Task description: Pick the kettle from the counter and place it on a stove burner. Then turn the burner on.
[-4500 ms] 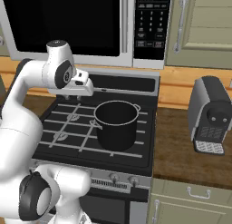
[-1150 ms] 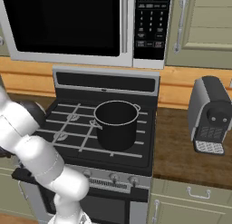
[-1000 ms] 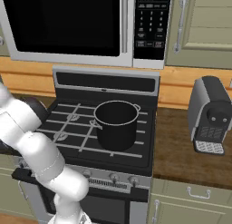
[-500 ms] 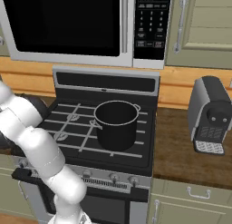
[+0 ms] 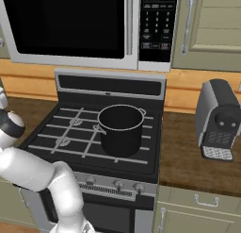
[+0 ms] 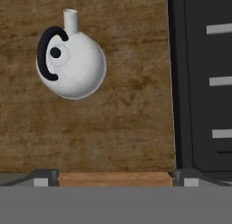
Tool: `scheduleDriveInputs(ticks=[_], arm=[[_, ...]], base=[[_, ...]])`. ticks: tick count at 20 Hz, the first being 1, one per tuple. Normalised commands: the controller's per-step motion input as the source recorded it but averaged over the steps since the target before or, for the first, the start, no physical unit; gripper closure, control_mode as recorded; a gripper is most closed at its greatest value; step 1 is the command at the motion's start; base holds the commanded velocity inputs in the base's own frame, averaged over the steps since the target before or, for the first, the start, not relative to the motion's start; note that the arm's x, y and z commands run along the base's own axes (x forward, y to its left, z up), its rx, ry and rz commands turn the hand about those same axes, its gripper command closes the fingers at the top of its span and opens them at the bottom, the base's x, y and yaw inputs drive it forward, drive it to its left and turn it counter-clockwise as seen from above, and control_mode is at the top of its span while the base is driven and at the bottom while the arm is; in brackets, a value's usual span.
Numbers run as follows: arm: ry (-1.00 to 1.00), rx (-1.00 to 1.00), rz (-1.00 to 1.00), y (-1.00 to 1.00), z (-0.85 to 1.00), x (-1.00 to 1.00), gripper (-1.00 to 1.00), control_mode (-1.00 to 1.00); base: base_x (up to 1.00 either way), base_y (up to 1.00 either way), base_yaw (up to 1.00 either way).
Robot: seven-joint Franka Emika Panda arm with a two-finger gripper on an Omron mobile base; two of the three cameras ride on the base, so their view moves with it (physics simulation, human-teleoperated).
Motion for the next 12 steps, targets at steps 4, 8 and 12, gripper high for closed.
scheduleDriveInputs(ticks=[4,8,12], arm=[[0.02,0.00,0.00,0.00,-0.11,0.18,-1.00,-1.00],[0.00,0.00,0.00,0.01,-0.17,0.01,-1.00,-1.00],[0.00,0.00,0.00,0.10,-0.09,0.06,-1.00,-1.00]], base=[[0.00,0.00,0.00],[0.00,0.00,0.00],[0.00,0.00,0.00]])
